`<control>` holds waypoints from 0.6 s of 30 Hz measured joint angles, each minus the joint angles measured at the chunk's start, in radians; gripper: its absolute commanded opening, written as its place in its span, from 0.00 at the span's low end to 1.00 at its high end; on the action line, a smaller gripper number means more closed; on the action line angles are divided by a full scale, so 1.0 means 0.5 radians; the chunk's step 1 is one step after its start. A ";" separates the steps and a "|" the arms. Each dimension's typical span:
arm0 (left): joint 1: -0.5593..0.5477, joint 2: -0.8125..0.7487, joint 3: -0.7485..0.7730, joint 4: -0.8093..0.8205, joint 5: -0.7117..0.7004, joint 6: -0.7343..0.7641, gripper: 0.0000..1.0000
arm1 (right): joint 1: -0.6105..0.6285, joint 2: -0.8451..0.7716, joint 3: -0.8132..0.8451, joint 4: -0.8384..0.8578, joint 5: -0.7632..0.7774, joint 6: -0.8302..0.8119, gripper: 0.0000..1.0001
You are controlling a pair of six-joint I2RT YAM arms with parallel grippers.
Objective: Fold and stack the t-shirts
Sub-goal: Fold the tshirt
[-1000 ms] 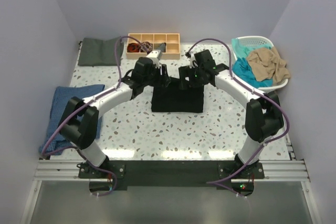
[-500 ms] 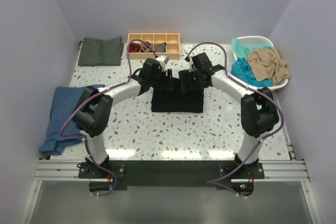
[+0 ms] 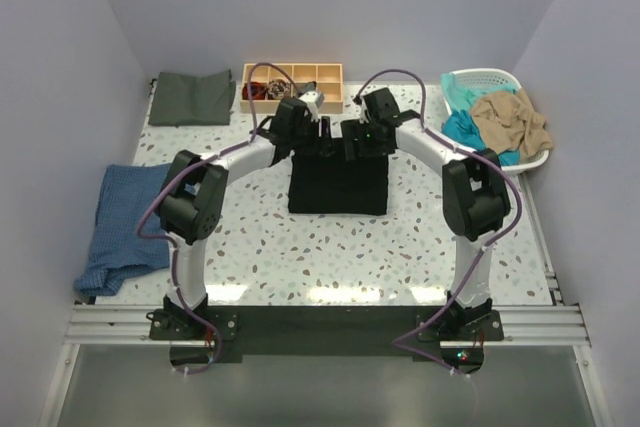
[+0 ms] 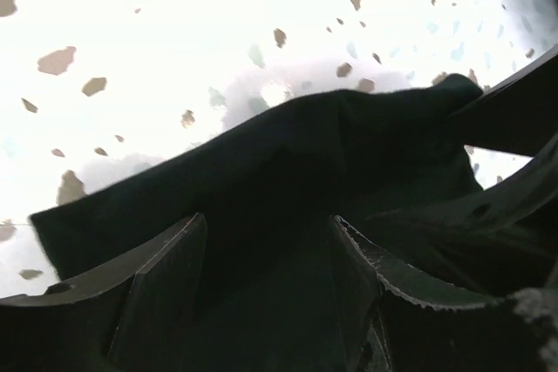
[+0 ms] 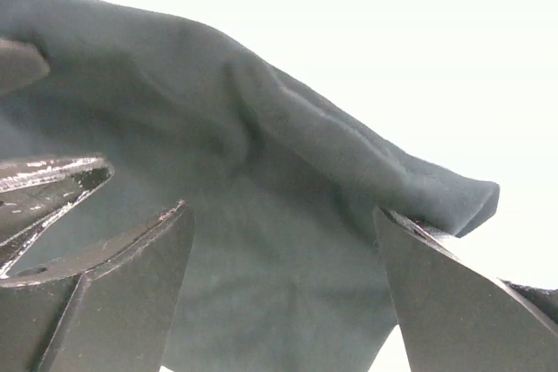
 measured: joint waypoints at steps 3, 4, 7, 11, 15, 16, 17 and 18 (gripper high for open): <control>0.053 0.048 0.030 0.003 0.011 0.002 0.63 | -0.028 0.101 0.146 0.000 0.001 -0.002 0.88; 0.072 0.062 0.031 0.003 0.012 0.003 0.63 | -0.038 0.141 0.193 0.002 0.001 -0.002 0.88; 0.127 0.117 0.031 0.004 0.027 0.003 0.63 | -0.070 0.251 0.284 -0.002 0.001 -0.002 0.88; 0.183 0.223 0.037 0.026 0.050 0.007 0.63 | -0.117 0.359 0.348 -0.013 0.002 -0.005 0.88; 0.208 0.233 0.038 0.095 0.034 0.053 0.66 | -0.169 0.354 0.350 -0.002 0.022 -0.035 0.89; 0.209 0.229 0.038 0.098 0.014 0.063 0.67 | -0.182 0.342 0.350 0.003 0.044 -0.051 0.89; 0.211 0.220 0.038 0.097 -0.007 0.086 0.67 | -0.196 0.327 0.351 0.002 0.066 -0.067 0.89; 0.211 0.206 0.038 0.093 -0.027 0.094 0.67 | -0.211 0.310 0.352 -0.005 0.082 -0.085 0.89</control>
